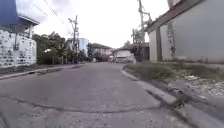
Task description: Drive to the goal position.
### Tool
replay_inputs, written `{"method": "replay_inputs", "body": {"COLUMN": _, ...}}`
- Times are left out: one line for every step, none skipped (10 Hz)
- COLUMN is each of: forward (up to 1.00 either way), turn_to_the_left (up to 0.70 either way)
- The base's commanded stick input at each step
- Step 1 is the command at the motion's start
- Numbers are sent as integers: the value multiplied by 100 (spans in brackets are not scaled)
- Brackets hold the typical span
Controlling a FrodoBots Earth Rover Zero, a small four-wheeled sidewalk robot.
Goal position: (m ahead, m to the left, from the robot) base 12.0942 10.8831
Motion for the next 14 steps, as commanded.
{"method": "replay_inputs", "body": {"forward": -17, "turn_to_the_left": 7}}
{"method": "replay_inputs", "body": {"forward": -17, "turn_to_the_left": 7}}
{"method": "replay_inputs", "body": {"forward": -17, "turn_to_the_left": 7}}
{"method": "replay_inputs", "body": {"forward": -17, "turn_to_the_left": 7}}
{"method": "replay_inputs", "body": {"forward": -17, "turn_to_the_left": 7}}
{"method": "replay_inputs", "body": {"forward": -17, "turn_to_the_left": 7}}
{"method": "replay_inputs", "body": {"forward": -17, "turn_to_the_left": 7}}
{"method": "replay_inputs", "body": {"forward": -17, "turn_to_the_left": 7}}
{"method": "replay_inputs", "body": {"forward": -17, "turn_to_the_left": 7}}
{"method": "replay_inputs", "body": {"forward": -17, "turn_to_the_left": 7}}
{"method": "replay_inputs", "body": {"forward": -17, "turn_to_the_left": 7}}
{"method": "replay_inputs", "body": {"forward": -17, "turn_to_the_left": 7}}
{"method": "replay_inputs", "body": {"forward": -17, "turn_to_the_left": 7}}
{"method": "replay_inputs", "body": {"forward": -17, "turn_to_the_left": 7}}
